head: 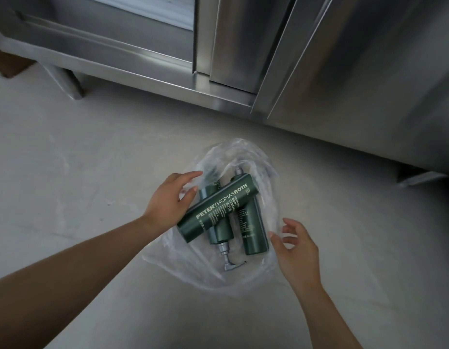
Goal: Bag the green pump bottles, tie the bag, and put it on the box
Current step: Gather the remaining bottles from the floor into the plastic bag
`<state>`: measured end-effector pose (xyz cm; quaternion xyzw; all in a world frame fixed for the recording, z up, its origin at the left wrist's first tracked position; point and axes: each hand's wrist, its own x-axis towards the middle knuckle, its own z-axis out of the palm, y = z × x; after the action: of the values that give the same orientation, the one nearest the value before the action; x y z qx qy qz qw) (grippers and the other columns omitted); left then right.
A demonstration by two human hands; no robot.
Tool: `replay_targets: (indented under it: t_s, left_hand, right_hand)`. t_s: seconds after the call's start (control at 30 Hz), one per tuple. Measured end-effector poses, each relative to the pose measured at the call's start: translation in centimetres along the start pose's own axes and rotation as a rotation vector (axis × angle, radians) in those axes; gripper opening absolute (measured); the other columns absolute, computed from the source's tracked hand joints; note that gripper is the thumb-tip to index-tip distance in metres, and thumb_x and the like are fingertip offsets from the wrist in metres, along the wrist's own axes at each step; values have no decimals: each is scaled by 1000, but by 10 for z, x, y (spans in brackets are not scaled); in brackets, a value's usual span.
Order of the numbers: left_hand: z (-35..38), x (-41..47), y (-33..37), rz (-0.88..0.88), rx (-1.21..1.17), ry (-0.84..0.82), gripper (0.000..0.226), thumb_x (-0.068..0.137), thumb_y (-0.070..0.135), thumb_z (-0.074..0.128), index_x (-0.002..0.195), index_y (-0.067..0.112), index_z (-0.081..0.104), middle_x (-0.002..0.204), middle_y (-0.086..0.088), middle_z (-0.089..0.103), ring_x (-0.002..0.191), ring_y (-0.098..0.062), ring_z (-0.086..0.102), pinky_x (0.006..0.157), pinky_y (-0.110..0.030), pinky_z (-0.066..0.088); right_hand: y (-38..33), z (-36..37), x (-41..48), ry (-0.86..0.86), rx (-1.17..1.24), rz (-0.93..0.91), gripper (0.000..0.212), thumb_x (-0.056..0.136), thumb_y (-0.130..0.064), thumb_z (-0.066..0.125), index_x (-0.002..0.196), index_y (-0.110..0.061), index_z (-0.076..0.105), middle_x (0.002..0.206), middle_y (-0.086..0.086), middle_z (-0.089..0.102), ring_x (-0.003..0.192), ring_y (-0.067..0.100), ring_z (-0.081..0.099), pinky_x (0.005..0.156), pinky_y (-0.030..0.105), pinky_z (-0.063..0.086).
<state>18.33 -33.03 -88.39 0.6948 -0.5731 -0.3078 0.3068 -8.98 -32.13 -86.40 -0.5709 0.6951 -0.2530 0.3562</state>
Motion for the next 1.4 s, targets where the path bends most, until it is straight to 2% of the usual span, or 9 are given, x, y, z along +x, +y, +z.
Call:
replay_targets:
  t_s: [0.2,0.33,0.5,0.67,0.83,0.97,1.1,1.27,1.4]
  left_hand:
    - [1,-3,10,26,-25,43,37,90,19,58,126,26,53,109,0,60,85,-15,59,77,-22,42]
    - [-16,-10,19,50,38,78,33,88,16,60,120,24,58,104,0,63,83,-16,59,71,-6,37]
    - [-37,-24,39,90,121,160,29,87,16,62,115,23,62,97,4,63,78,-14,58,70,-4,38]
    - [-42,-30,70,110,187,249,23,87,17,63,109,21,66,93,7,61,77,-10,57,69,-6,37]
    - [-44,-27,116,185,245,306,20,88,17,60,107,19,68,93,4,63,80,-11,58,70,-3,36]
    - [-45,-24,140,241,260,378,18,89,19,60,105,19,69,93,-1,67,81,-13,60,76,-22,48]
    - [-52,-15,155,305,176,463,17,88,19,61,102,17,70,84,3,61,76,-15,59,73,-41,56]
    - [-48,-14,153,278,72,460,17,88,19,61,102,19,70,83,10,58,77,-11,58,74,-43,56]
    - [-33,-31,129,203,50,373,20,88,23,61,107,25,67,89,21,58,78,0,59,74,-38,58]
  right_hand:
    - [5,-2,-7,20,-34,-23,15,84,-10,66,93,-21,62,75,-11,62,67,2,59,60,3,42]
    - [-2,-7,2,79,8,-53,9,87,-11,61,91,-19,62,74,-11,61,65,4,58,60,3,42]
    - [-19,-15,18,85,55,-125,7,88,-12,60,91,-16,64,77,-4,63,68,1,56,60,2,41]
    - [-33,-30,29,60,49,-237,11,90,-15,56,92,-12,67,76,-4,61,67,-3,54,60,9,37]
    - [-51,-53,45,103,138,-279,15,91,-17,54,94,-11,67,78,-1,63,69,13,57,69,24,44]
    - [-61,-67,49,107,158,-317,16,92,-19,53,94,-13,67,78,-2,63,68,12,56,65,23,42]
    - [-74,-80,52,143,146,-362,14,92,-19,53,93,-16,67,75,-4,62,62,5,54,55,9,37]
    - [-79,-88,55,154,202,-367,14,90,-21,55,90,-16,68,77,-2,66,70,14,61,69,26,48]
    - [-60,-82,45,95,171,-323,9,89,-21,58,92,-19,67,75,-11,63,68,-1,57,62,11,42]
